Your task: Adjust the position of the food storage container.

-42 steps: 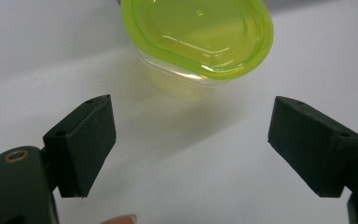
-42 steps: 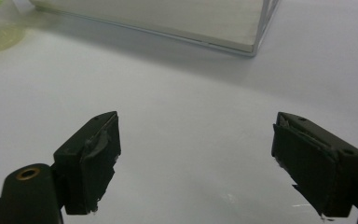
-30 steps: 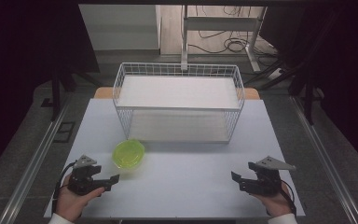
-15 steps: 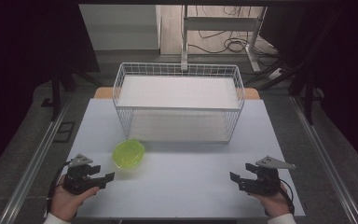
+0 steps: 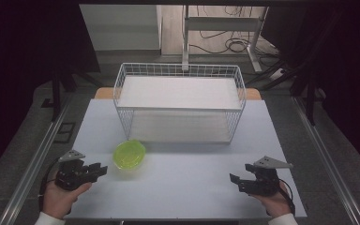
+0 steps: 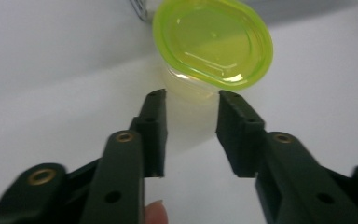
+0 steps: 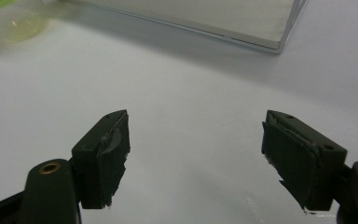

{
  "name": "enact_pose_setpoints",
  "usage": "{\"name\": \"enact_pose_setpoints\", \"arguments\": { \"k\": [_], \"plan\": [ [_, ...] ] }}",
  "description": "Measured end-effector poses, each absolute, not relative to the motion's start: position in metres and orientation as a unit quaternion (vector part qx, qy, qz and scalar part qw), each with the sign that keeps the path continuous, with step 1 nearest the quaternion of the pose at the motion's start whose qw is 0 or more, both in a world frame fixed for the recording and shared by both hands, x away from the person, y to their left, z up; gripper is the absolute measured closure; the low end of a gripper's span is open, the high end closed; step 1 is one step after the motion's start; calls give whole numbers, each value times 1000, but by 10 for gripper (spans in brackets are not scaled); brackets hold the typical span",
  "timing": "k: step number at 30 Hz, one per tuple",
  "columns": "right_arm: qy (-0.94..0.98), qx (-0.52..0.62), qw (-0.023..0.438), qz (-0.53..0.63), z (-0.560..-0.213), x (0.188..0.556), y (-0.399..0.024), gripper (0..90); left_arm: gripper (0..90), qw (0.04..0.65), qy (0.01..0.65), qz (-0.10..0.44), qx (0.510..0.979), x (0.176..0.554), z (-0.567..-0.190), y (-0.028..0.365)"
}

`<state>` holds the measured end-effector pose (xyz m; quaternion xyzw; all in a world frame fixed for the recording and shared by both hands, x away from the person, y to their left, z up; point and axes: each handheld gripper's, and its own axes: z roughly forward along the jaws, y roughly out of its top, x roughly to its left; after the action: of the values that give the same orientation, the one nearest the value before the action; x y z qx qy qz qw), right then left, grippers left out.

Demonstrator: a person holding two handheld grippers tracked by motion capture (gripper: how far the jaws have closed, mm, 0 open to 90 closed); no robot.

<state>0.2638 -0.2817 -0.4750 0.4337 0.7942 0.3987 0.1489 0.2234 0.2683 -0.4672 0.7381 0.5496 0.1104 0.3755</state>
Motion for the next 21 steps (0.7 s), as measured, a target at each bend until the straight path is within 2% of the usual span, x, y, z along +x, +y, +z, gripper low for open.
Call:
{"name": "enact_pose_setpoints", "arguments": {
  "k": [3,5,16,21],
  "plan": [
    [797,435,153,390,-477,263,-282,232,801,365,551,109,743,228,-464,271],
    [799,434,154,386,-478,263,-282,232,834,360,551,113,744,229,-462,271],
    [802,433,154,382,-479,260,-280,232,897,362,559,112,738,255,-461,276],
    [810,425,154,373,-481,259,-277,232,898,333,567,134,741,278,-462,271]
  ]
}}
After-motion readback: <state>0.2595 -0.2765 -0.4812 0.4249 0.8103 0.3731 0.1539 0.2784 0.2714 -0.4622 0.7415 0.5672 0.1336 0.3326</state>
